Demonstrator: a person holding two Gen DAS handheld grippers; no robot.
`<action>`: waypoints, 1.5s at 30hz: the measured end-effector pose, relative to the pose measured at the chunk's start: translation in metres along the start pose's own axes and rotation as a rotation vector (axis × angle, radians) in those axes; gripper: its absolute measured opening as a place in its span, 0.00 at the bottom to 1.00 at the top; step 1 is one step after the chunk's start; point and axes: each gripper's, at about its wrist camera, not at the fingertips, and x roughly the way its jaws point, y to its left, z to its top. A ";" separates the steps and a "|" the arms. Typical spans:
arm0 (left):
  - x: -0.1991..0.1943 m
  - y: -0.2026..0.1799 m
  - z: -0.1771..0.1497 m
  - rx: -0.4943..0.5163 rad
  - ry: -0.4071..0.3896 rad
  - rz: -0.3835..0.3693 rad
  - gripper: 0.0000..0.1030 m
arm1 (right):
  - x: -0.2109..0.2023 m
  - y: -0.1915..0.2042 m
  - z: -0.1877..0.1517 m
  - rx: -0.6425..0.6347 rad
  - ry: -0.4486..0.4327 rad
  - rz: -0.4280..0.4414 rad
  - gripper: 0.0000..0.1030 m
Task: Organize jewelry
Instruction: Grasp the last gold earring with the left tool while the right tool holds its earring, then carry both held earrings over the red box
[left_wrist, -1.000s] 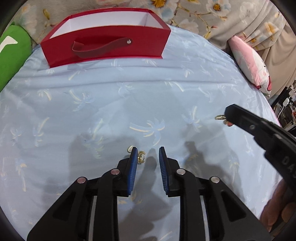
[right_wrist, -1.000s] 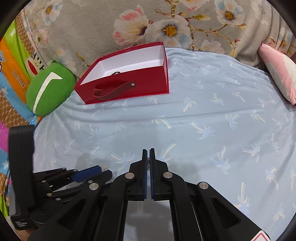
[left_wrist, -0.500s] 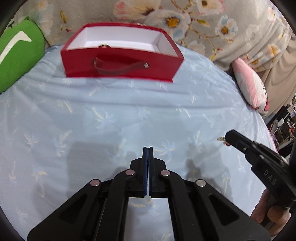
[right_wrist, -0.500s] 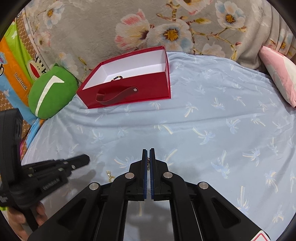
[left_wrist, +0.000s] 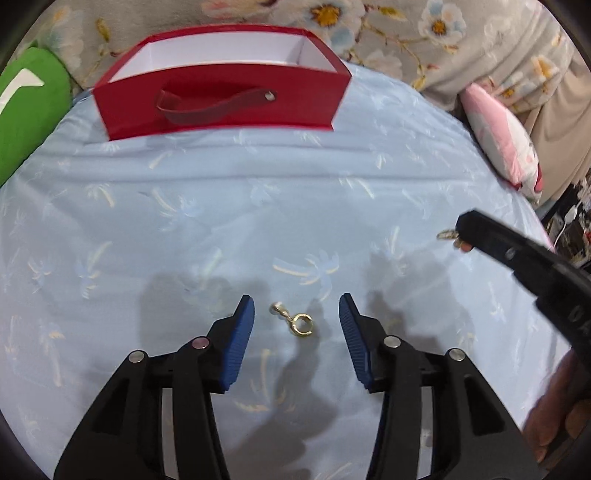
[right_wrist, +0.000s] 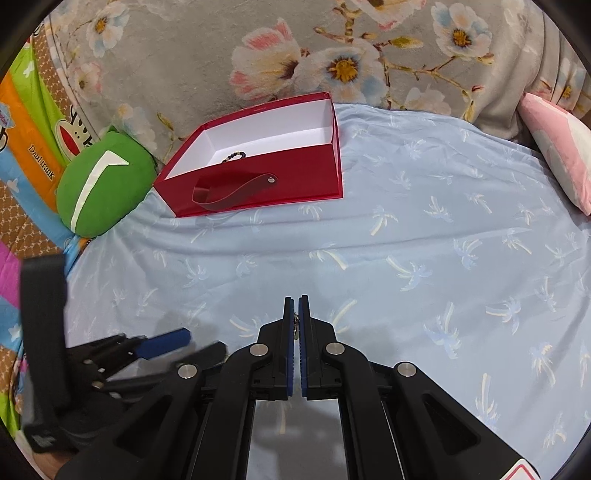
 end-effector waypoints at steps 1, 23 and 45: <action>0.004 -0.002 -0.002 0.008 0.011 0.005 0.42 | 0.000 -0.001 0.000 0.002 0.001 -0.001 0.02; -0.054 0.042 0.034 -0.074 -0.128 0.018 0.11 | -0.005 0.004 0.019 -0.013 -0.039 0.017 0.02; -0.057 0.131 0.249 -0.059 -0.356 0.185 0.11 | 0.108 0.053 0.233 -0.108 -0.104 0.128 0.02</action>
